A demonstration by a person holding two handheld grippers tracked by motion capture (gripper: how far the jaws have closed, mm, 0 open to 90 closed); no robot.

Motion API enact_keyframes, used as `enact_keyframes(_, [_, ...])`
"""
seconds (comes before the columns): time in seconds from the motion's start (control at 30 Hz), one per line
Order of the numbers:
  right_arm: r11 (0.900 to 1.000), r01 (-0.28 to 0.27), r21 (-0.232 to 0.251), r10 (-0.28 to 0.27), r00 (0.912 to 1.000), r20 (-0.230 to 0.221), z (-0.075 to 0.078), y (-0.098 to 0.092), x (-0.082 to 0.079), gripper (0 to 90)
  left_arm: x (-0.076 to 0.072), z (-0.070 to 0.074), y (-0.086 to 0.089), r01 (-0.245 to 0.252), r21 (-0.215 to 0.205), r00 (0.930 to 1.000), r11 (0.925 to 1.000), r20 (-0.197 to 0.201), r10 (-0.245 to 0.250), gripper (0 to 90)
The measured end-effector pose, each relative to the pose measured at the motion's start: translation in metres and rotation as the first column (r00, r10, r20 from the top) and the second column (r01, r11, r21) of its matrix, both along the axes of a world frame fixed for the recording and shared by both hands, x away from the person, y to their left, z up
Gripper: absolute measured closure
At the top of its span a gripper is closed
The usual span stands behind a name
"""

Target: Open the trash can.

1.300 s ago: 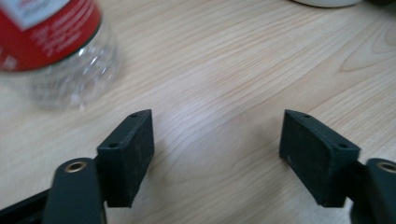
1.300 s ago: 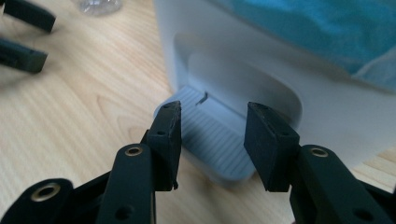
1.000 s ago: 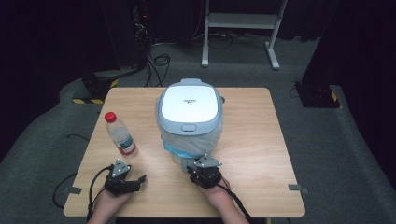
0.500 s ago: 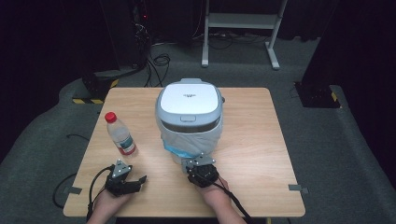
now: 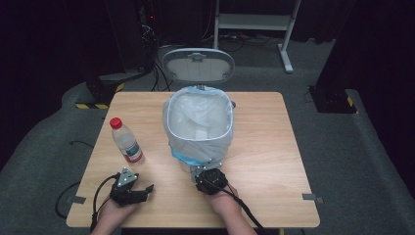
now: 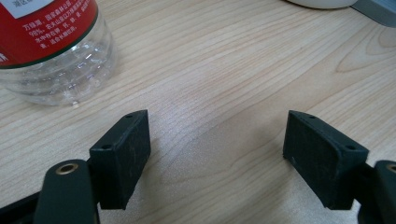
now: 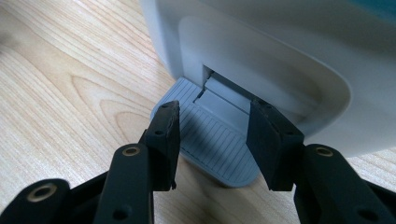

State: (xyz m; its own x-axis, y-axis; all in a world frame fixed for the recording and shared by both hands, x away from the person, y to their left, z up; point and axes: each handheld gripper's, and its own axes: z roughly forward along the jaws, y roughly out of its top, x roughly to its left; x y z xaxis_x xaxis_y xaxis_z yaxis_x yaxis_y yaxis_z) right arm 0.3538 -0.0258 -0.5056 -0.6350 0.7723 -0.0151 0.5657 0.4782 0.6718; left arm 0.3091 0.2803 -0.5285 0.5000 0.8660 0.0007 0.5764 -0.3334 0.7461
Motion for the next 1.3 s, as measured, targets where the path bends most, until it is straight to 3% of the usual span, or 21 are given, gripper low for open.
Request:
enact_keyframes(0.4, [0.999, 0.011, 0.035, -0.012, 0.9989, 0.044, -0.005, -0.002, -0.005, 54.2, -0.005, 0.004, 0.016, -0.032, -0.054, 0.9994, 0.9980, -0.013, 0.031, 21.8])
enact_keyframes(0.6, [0.999, 0.011, 0.045, -0.013, 0.9981, 0.060, -0.007, -0.004, -0.006, 54.2, -0.009, 0.011, 0.028, -0.056, -0.043, 0.9982, 0.9975, 0.020, 0.056, 20.9])
enact_keyframes(0.9, [0.998, 0.007, 0.058, -0.012, 0.9971, 0.076, -0.009, -0.005, -0.008, 54.2, -0.011, 0.022, 0.048, -0.099, -0.084, 0.9917, 0.9915, 0.074, 0.105, 19.6])
enact_keyframes(1.03, [0.998, 0.005, 0.060, -0.010, 0.9970, 0.077, -0.009, -0.005, -0.008, 54.2, -0.005, 0.025, 0.058, -0.119, -0.128, 0.9886, 0.9846, 0.078, 0.129, 15.6])
enact_keyframes(1.3, [0.998, 0.003, 0.061, -0.008, 0.9967, 0.081, -0.010, -0.006, -0.008, 54.2, 0.004, 0.033, 0.064, -0.139, -0.133, 0.9806, 0.9814, 0.120, 0.155, 12.3])
